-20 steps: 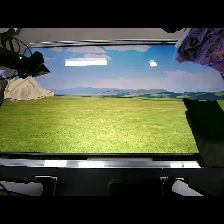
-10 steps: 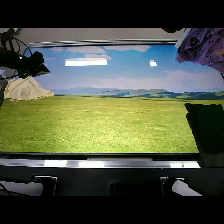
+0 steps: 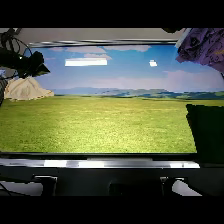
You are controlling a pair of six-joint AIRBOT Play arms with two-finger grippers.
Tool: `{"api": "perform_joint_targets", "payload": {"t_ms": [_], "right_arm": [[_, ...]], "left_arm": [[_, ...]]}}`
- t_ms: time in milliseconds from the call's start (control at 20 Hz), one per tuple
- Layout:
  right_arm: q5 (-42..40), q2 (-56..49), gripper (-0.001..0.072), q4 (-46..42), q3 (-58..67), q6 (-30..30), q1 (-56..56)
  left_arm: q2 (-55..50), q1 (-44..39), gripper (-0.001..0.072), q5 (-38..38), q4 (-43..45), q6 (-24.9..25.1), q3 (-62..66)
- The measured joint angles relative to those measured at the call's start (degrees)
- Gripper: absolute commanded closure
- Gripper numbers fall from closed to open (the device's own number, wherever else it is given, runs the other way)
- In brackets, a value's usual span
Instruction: Fold the clothes and pants, and hang the long-sleeved shirts on hangers.
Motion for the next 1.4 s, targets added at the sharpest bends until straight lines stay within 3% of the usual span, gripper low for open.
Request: {"api": "perform_joint_targets", "payload": {"t_ms": [150, 250, 400, 550, 700, 1050, 1400], "right_arm": [[1.03, 0.02, 0.0417, 0.76, 1.49, -1.42, 0.00], [4.35, 0.07, 0.0570, 6.51, 4.59, -4.72, 0.15], [12.22, 0.59, 0.0685, 18.73, 10.03, -12.79, 3.23], [19.89, 2.03, 0.0685, 27.39, 13.46, -20.22, 12.17], [23.76, 2.93, 0.0685, 31.36, 14.71, -23.47, 24.65], [25.49, 3.41, 0.0685, 33.90, 15.34, -25.49, 49.53], [26.62, 3.43, 0.0684, 33.42, 15.41, -25.70, 57.02]], "left_arm": [[0.07, 0.02, 0.0688, 0.00, 0.00, 0.00, 0.00], [0.55, 0.26, 0.0688, 0.00, 0.04, 0.20, -0.02], [2.56, 0.52, 0.0689, -0.24, 1.90, 1.55, -0.02], [6.27, 0.39, 0.0689, -1.18, 6.03, 3.54, -1.11], [12.17, -0.46, 0.0689, -1.38, 9.14, 7.23, -6.43], [24.90, -4.33, 0.0688, 0.26, 15.89, 10.62, -22.16], [27.78, -5.68, 0.0686, -0.94, 19.82, 10.32, -25.70]]}}
